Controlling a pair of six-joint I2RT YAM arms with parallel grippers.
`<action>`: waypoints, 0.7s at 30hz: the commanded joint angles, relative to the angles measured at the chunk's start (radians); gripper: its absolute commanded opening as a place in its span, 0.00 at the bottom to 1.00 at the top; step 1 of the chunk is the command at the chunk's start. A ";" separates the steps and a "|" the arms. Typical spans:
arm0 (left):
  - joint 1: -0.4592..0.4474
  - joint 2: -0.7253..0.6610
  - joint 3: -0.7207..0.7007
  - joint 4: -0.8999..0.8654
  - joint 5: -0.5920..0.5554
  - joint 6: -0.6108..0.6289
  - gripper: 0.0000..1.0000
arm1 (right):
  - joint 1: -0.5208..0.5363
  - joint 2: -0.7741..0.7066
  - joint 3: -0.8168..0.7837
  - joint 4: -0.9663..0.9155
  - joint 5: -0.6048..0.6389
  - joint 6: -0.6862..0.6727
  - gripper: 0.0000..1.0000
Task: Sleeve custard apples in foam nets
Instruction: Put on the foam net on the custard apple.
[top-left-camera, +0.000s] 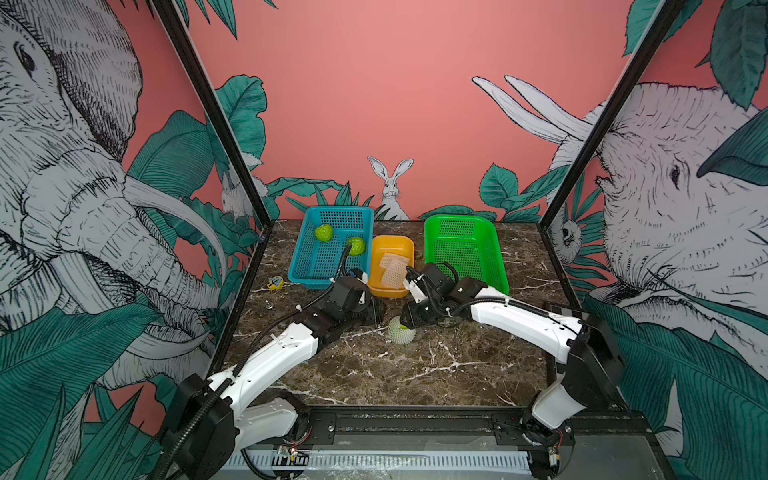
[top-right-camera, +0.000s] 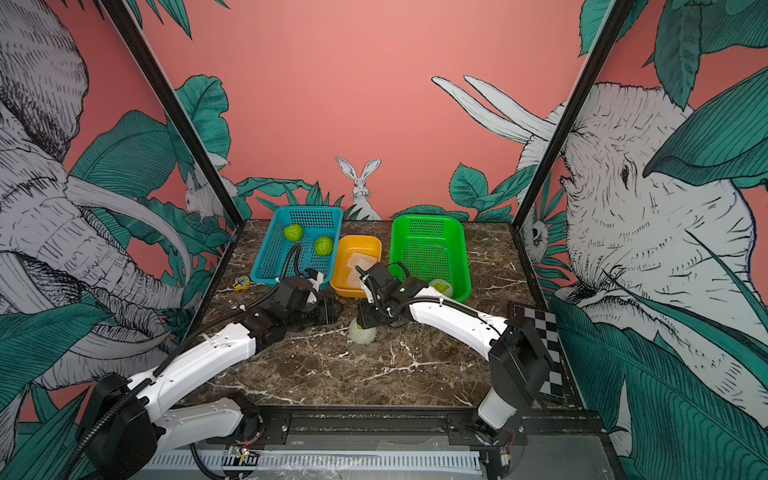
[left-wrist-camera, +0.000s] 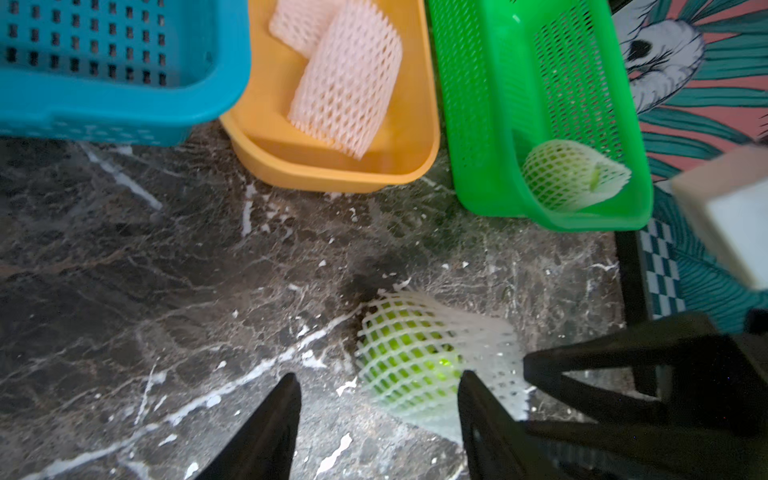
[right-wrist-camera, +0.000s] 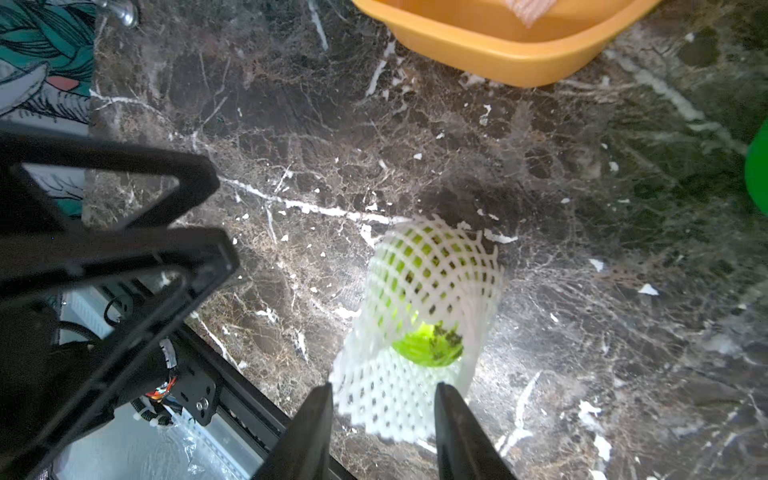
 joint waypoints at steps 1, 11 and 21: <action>-0.002 -0.023 0.039 -0.031 0.017 0.014 0.70 | -0.014 -0.072 -0.032 -0.011 -0.018 0.020 0.43; -0.125 0.021 0.114 -0.184 -0.011 0.099 0.69 | -0.040 -0.128 -0.100 0.033 -0.013 -0.003 0.45; -0.101 -0.092 0.045 -0.208 -0.173 0.051 0.73 | -0.038 -0.022 -0.010 0.121 0.004 0.006 0.53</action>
